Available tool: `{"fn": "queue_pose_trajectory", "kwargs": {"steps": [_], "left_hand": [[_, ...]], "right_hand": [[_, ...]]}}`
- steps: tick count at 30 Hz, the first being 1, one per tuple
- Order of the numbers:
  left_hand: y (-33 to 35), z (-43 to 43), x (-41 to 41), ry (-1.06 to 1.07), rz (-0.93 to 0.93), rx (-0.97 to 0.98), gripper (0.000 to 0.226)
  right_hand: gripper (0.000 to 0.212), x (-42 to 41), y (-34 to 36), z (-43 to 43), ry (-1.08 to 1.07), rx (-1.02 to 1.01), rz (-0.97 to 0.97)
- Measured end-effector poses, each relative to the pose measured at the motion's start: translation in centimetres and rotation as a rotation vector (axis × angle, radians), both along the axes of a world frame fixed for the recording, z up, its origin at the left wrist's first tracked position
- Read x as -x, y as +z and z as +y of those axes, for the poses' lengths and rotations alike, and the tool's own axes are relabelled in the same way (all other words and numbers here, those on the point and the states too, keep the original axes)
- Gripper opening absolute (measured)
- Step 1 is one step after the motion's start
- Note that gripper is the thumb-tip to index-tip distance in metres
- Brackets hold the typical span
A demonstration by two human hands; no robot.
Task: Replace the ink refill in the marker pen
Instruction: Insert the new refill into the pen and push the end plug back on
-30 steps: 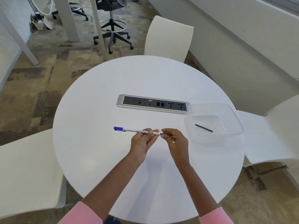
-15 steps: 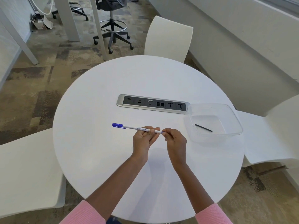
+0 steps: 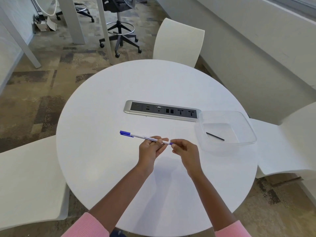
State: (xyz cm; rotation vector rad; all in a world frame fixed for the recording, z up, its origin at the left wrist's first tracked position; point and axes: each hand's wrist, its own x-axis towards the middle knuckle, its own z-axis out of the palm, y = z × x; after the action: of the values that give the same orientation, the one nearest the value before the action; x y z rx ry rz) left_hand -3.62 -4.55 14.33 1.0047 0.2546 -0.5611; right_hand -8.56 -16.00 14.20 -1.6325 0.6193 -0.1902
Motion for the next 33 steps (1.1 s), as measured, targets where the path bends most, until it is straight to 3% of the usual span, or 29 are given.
{"fn": "queue_pose_trajectory", "kwargs": {"steps": [8,12,15,21,28,33], "left_hand": [[0.1,-0.2,-0.2,0.001,0.122,0.09,0.011],[0.1,-0.3,-0.2,-0.004,0.122,0.069,0.009],[0.0,-0.3,-0.3,-0.014,0.106,0.063,0.01],[-0.1,-0.2,-0.6,-0.022,0.014,0.033,0.011],[-0.6,0.2,-0.8,-0.09,-0.098,-0.083,0.015],[-0.8,0.3,-1.2,-0.051,-0.032,-0.043,0.011]], "right_hand": [[0.011,0.4,-1.4,0.9,-0.015,0.645,-0.262],[0.024,0.4,-1.9,0.7,-0.016,0.784,-0.27],[0.02,0.0,-2.0,0.7,-0.007,0.821,-0.246],[0.014,-0.7,-1.3,0.7,0.033,0.756,-0.144],[0.017,-1.4,0.4,-0.3,0.124,0.266,0.148],[0.018,-0.9,0.4,-0.1,0.113,0.166,0.106]]}}
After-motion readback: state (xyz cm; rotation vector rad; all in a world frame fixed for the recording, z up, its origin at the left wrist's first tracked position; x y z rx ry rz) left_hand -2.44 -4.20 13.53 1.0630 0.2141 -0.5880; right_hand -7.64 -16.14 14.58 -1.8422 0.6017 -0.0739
